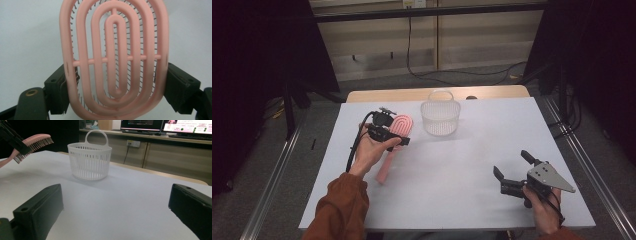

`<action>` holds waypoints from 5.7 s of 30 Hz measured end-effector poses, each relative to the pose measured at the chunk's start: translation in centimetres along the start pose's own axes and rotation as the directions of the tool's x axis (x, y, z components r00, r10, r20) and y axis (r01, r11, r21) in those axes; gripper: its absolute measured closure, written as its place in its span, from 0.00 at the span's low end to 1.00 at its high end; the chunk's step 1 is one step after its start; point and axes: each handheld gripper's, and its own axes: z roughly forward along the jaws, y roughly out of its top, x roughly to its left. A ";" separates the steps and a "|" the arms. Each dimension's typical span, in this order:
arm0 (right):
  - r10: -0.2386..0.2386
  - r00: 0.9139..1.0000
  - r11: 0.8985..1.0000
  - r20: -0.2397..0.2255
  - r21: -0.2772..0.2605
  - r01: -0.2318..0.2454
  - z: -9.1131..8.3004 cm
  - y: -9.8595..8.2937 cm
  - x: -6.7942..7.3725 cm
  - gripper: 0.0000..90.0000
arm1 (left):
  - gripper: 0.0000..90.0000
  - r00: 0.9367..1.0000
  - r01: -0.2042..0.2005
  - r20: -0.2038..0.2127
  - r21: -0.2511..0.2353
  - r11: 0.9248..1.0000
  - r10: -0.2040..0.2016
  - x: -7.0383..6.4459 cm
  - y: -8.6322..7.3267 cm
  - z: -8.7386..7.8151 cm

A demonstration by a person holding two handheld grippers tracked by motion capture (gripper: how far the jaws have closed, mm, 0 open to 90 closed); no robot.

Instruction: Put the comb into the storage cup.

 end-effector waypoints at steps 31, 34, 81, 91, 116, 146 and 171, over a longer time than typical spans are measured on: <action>0.001 1.000 1.000 0.001 -0.002 -0.001 -0.1 0.0 0.0 0.00 | 0.22 0.999 -0.039 0.003 -0.297 0.954 0.041 -0.7 0.2 -3.6; 0.002 1.000 1.000 0.001 -0.002 -0.002 0.0 0.0 0.0 0.00 | 0.22 1.000 -0.025 0.005 -0.337 0.941 0.029 -0.7 0.1 -3.9; 0.005 1.000 1.000 0.002 -0.006 -0.005 -0.2 0.1 -0.1 0.00 | 0.22 0.996 -0.075 -0.014 -0.602 0.795 0.083 -1.3 2.0 -5.2; 0.009 1.000 1.000 0.002 -0.005 -0.009 -0.2 0.1 -0.1 0.00 | 0.22 0.995 -0.076 0.001 -0.642 0.763 0.100 -1.6 3.2 -5.3; 0.011 1.000 1.000 -0.002 -0.006 -0.011 -0.2 0.1 -0.1 0.00 | 0.22 0.995 -0.079 -0.021 -0.737 0.671 0.095 -2.1 5.7 -4.0; 0.009 1.000 1.000 -0.008 -0.010 -0.009 -0.3 0.0 -0.1 0.00 | 0.22 0.991 -0.127 -0.075 -0.758 0.640 0.109 -3.4 9.2 -2.5; 0.008 1.000 1.000 -0.008 -0.011 -0.008 -0.3 0.0 -0.1 0.00 | 0.22 0.989 -0.142 -0.084 -0.764 0.629 0.121 -4.1 11.5 -1.2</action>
